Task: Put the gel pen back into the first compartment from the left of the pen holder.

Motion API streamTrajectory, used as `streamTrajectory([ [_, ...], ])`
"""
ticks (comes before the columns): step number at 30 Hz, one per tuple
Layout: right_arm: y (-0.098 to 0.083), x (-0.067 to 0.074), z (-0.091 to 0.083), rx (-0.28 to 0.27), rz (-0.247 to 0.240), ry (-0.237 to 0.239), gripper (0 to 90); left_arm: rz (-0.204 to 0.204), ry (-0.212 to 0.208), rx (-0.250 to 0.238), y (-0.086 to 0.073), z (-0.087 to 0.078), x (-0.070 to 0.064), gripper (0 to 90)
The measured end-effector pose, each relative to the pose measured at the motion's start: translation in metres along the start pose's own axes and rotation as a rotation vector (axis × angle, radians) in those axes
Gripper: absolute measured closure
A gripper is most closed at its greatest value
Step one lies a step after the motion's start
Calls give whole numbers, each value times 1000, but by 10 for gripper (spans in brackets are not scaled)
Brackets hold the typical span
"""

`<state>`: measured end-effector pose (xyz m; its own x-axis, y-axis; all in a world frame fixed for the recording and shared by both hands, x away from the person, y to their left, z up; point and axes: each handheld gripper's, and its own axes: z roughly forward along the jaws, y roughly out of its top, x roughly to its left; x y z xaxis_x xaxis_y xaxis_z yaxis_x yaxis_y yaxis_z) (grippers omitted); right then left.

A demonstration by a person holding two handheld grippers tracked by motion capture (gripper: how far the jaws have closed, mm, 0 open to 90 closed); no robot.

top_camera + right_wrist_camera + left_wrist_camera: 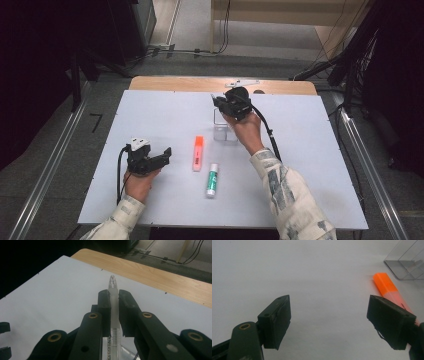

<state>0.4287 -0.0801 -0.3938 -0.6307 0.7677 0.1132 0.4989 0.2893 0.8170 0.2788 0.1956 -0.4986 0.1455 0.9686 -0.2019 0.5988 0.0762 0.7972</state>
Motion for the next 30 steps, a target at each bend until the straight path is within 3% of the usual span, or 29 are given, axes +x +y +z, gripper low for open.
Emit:
streamTrajectory([
  [21, 27, 3, 18, -21, 0, -11, 786, -3, -3, 2, 0, 0, 1, 194],
  [30, 30, 4, 28, -34, 4, -17, 785, -8, -5, 0, 0, 0, 2, 194],
])
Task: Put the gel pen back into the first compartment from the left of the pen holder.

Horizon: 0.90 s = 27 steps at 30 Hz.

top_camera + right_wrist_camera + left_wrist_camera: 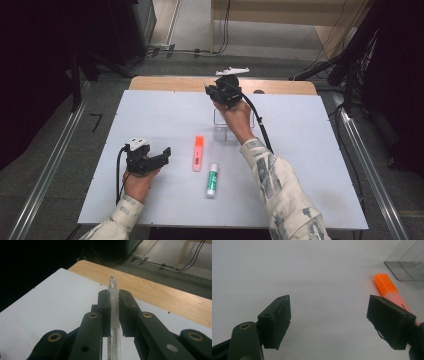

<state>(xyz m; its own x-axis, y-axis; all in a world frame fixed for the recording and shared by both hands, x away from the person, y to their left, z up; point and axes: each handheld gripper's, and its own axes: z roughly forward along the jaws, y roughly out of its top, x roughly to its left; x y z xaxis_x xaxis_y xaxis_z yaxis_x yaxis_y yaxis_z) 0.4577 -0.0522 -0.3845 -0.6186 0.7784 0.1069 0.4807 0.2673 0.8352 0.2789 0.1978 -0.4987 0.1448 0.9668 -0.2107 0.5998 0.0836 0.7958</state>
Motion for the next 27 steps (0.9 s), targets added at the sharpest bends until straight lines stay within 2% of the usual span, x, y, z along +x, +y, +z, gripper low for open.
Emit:
streamTrajectory([
  [17, -7, -2, 6, 6, 4, 1, 781, 0, 0, 4, 0, 0, 1, 194],
  [22, -11, -2, 3, 3, -7, -2, 781, 0, 1, 4, 0, 0, 1, 194],
  [27, -19, -8, -5, 4, 5, -4, 781, 0, 1, 5, 0, 0, 1, 194],
])
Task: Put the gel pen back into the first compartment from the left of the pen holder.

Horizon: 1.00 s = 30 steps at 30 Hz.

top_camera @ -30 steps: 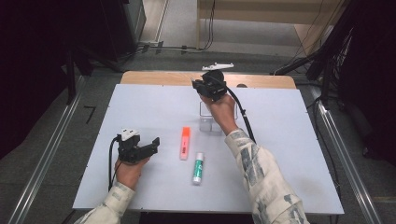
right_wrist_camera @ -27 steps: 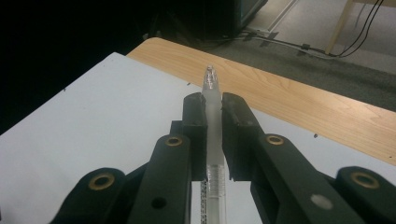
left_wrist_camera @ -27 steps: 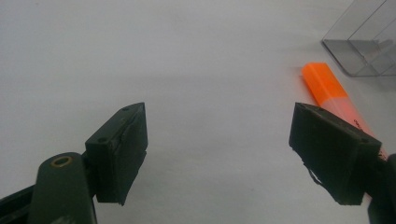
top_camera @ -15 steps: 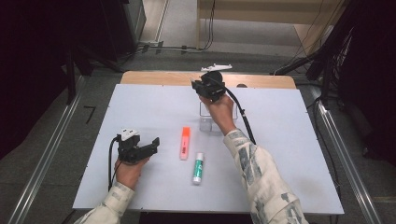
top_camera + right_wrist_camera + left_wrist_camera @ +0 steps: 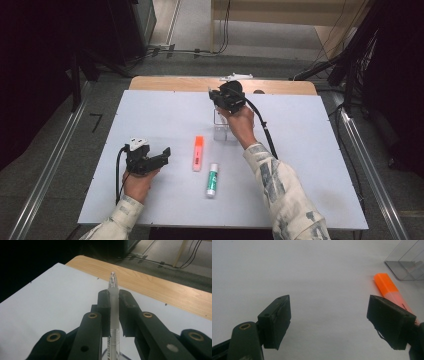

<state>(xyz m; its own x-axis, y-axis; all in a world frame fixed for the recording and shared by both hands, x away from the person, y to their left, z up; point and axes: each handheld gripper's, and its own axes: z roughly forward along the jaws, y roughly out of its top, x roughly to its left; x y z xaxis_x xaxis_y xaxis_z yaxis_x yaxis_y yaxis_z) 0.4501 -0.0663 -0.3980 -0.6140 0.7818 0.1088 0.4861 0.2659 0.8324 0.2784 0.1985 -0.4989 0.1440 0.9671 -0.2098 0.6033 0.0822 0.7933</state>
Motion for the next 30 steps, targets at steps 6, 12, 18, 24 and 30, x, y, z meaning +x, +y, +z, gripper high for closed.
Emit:
streamTrajectory([
  [6, -10, -2, -12, -6, -7, 11, 780, 3, 1, 0, 0, 0, -1, 194],
  [12, -23, -4, -21, -3, -9, 26, 780, 6, 2, 2, -1, 1, -2, 194],
  [18, -33, -5, -27, 4, -11, 33, 781, 8, 2, 3, -1, 1, -3, 194],
  [24, -39, -6, -27, 12, -12, 36, 780, 9, 1, 6, -1, 1, -3, 194],
  [30, -41, -6, -27, 15, -11, 36, 774, 8, 0, 5, -1, 1, -3, 194],
])
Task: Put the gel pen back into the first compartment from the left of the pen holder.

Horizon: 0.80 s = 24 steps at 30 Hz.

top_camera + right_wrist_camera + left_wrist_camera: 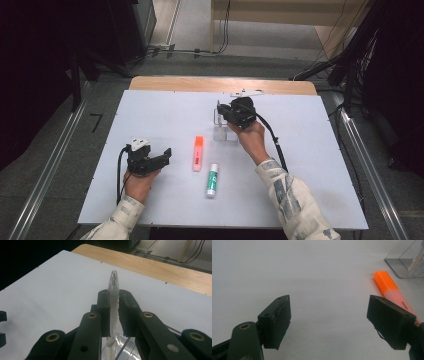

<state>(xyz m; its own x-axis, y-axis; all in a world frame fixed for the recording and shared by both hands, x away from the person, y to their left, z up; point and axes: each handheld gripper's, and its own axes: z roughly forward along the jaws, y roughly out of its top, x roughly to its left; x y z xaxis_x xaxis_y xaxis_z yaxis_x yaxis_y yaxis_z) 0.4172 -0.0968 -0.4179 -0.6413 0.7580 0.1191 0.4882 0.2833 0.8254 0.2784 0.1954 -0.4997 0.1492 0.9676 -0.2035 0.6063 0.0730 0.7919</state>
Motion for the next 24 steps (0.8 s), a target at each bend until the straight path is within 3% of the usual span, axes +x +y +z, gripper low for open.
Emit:
streamTrajectory([
  [9, -3, -2, -2, 3, 9, 1, 705, 2, 1, 0, 0, -1, 0, 194],
  [24, -13, -12, -13, -7, 17, -12, 486, 6, 3, 3, 0, 0, -2, 194],
])
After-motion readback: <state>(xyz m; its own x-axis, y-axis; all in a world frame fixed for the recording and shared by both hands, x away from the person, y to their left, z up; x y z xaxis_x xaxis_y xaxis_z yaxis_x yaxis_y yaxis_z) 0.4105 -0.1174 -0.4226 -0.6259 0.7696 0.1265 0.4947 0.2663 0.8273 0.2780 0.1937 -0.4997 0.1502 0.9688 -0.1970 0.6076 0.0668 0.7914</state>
